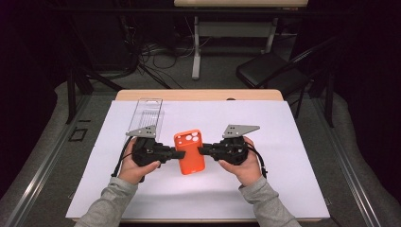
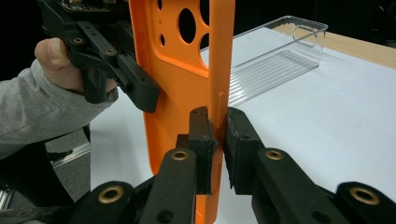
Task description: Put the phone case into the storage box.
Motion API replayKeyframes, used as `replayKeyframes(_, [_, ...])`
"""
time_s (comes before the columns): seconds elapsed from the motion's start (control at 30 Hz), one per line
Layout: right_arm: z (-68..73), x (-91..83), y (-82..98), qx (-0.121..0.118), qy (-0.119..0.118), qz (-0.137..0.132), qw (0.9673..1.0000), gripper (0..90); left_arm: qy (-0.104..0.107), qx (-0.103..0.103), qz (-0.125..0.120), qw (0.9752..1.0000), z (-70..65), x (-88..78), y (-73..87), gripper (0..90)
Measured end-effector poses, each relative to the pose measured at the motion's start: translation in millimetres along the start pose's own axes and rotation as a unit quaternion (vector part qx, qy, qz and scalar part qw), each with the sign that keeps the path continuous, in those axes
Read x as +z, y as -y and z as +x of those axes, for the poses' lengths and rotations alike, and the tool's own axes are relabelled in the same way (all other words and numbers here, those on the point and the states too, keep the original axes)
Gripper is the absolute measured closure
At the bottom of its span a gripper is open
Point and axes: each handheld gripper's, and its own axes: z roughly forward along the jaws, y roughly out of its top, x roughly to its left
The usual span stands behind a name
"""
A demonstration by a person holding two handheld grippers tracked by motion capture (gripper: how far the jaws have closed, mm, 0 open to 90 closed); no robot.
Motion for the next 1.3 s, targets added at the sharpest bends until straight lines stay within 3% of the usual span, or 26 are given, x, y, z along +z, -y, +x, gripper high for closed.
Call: replayKeyframes(1.3, [-1.3,0.2,2.8,0.006,0.005,-0.005,1.0000,83.1,0.001,-0.008,-0.011,0.9999,1.9,-0.8,0.1,76.7])
